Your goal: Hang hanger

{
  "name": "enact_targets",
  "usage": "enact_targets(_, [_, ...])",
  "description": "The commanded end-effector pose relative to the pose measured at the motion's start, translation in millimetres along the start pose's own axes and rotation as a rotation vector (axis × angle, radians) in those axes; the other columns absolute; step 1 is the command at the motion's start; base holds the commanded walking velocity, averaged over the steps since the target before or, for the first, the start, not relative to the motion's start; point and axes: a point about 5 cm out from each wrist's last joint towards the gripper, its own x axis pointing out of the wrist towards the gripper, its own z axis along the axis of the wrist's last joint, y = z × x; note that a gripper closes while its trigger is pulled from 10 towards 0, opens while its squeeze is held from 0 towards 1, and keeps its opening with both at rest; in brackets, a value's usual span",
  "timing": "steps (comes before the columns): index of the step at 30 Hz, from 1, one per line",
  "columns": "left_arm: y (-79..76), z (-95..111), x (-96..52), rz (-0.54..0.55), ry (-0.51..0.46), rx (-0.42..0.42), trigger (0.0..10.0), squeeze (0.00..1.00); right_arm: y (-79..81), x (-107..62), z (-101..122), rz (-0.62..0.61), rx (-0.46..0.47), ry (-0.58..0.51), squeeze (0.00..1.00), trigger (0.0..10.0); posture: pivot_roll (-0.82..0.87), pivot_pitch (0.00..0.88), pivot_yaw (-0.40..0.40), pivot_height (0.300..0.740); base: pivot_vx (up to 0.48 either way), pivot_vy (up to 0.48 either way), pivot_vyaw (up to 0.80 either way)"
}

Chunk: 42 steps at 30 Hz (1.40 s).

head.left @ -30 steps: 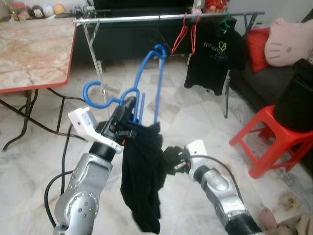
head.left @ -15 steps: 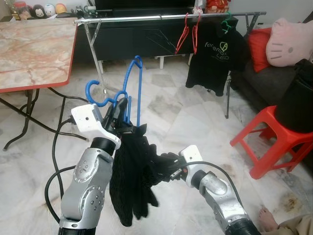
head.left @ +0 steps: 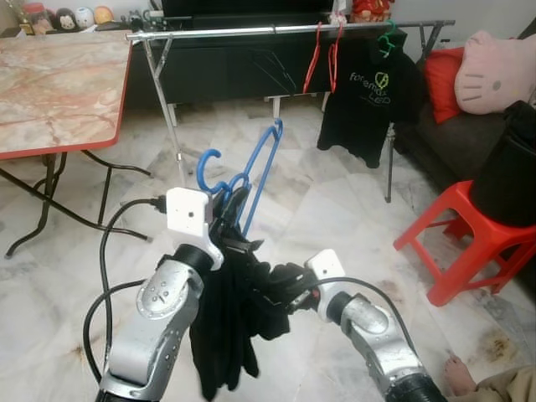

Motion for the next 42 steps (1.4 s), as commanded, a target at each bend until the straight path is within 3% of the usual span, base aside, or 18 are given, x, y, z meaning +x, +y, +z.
enact_targets(1, [-3.3, 2.8, -0.2, -0.022, -0.011, 0.029, 10.0, 0.00, -2.4, -0.7, 3.1, -0.022, -0.025, 0.001, 0.00, 0.0, 0.00, 0.071, -0.023, 0.740, 0.000, 0.000, 0.00])
enact_targets(6, [-10.5, -0.7, -3.5, -0.085, 0.008, 0.066, 10.0, 0.00, -8.4, -1.1, 2.6, -0.056, -0.026, 0.012, 0.00, 0.0, 0.00, 0.074, -0.022, 0.740, 0.000, 0.000, 0.00])
enact_targets(7, [-10.8, -1.3, -4.0, -0.090, 0.011, 0.078, 10.0, 0.00, -9.1, -1.3, 2.1, -0.059, -0.032, 0.017, 0.00, 1.3, 0.00, 0.074, -0.022, 0.740, 0.000, 0.000, 0.00])
enact_targets(8, [-11.0, -1.7, -4.3, -0.094, 0.013, 0.081, 10.0, 0.00, -9.4, -1.3, 1.7, -0.059, -0.042, 0.023, 0.00, 4.5, 0.00, 0.075, -0.021, 0.740, 0.000, 0.000, 0.00])
enact_targets(9, [-11.1, -1.9, -4.5, -0.096, 0.013, 0.081, 10.0, 0.00, -9.5, -1.3, 1.5, -0.059, -0.049, 0.026, 0.00, 4.5, 0.00, 0.075, -0.021, 0.740, 0.000, 0.000, 0.00])
enact_targets(10, [-11.0, -1.8, -4.7, -0.094, 0.012, 0.079, 10.0, 0.00, -9.7, -1.3, 1.0, -0.062, -0.055, 0.033, 0.00, 10.0, 0.00, 0.076, -0.020, 0.740, 0.000, 0.000, 0.00])
enact_targets(14, [-9.8, -0.7, -4.9, -0.090, 0.011, 0.078, 10.0, 0.00, -10.6, -1.4, -1.0, -0.074, -0.055, 0.049, 0.00, 10.0, 0.00, 0.077, -0.021, 0.740, 0.000, 0.000, 0.00])
enact_targets(23, [-3.4, -5.2, -7.1, -0.101, 0.053, 0.159, 10.0, 0.00, -11.9, -3.3, -6.5, -0.075, -0.073, 0.085, 0.01, 10.0, 0.00, 0.079, -0.021, 0.740, 0.000, 0.000, 0.00])
enact_targets(24, [-2.0, -5.6, -7.3, -0.101, 0.057, 0.168, 10.0, 0.00, -12.0, -3.6, -6.7, -0.074, -0.070, 0.085, 1.00, 10.0, 0.00, 0.079, -0.021, 0.740, 0.000, 0.000, 0.00])
enact_targets(36, [3.0, -8.1, -9.5, -0.102, 0.078, 0.193, 10.0, 0.00, -6.9, -4.7, -10.6, -0.002, -0.069, 0.115, 1.00, 10.0, 0.00, 0.082, -0.020, 0.740, 0.000, 0.000, 0.00])
enact_targets(41, [3.9, -10.3, -11.3, -0.124, 0.091, 0.224, 10.0, 0.00, -10.4, -13.9, -16.6, 0.080, -0.166, 0.179, 1.00, 10.0, 0.00, 0.083, -0.020, 0.740, 0.000, 0.000, 0.00])
enact_targets(42, [4.2, -10.5, -11.5, -0.132, 0.095, 0.229, 10.0, 0.00, -14.8, -18.4, -18.4, 0.097, -0.234, 0.207, 1.00, 10.0, 0.00, 0.083, -0.018, 0.740, 0.000, 0.000, 0.00])
